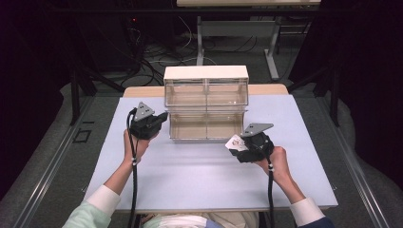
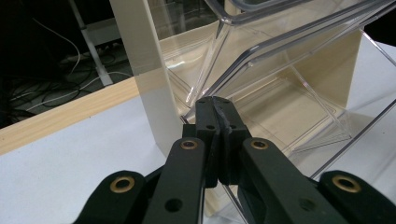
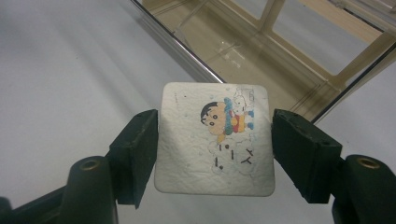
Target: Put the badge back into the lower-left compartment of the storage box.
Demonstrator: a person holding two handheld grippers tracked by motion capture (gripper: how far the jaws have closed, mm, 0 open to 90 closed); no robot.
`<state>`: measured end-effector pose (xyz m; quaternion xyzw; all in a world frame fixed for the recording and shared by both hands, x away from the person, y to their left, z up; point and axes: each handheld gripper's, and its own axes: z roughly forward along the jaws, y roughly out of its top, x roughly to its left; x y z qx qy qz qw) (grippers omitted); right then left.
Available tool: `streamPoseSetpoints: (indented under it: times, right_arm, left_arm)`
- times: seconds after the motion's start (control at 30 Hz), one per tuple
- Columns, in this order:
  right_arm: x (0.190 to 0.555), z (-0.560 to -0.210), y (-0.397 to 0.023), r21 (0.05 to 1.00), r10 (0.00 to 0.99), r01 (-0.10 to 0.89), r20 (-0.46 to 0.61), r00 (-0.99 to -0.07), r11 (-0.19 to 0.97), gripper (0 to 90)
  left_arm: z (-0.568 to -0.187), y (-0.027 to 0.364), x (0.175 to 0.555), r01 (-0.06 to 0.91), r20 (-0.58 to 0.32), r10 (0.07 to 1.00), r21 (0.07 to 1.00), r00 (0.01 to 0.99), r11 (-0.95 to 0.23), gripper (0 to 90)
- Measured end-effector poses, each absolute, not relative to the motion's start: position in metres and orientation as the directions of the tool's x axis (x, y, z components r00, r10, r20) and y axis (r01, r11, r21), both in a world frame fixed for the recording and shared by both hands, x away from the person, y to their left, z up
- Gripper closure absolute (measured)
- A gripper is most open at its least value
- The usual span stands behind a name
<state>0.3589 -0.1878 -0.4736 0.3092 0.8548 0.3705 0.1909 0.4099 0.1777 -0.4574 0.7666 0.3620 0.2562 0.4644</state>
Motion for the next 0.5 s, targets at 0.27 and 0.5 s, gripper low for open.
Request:
streamPoseSetpoints:
  times: [0.27,0.5]
  right_arm:
    - [0.3634,-0.4713,-0.1831,0.748,0.668,0.386,-0.102,-0.737,0.54,33.2]
    - [0.3672,-0.4699,-0.1779,0.755,0.664,0.376,-0.104,-0.741,0.538,33.2]
  left_arm:
    - [-0.4574,0.1777,0.4099,0.316,0.058,0.793,0.897,0.606,-0.307,90.0]
    - [-0.457,0.1778,0.4098,0.314,0.059,0.793,0.899,0.606,-0.307,90.0]
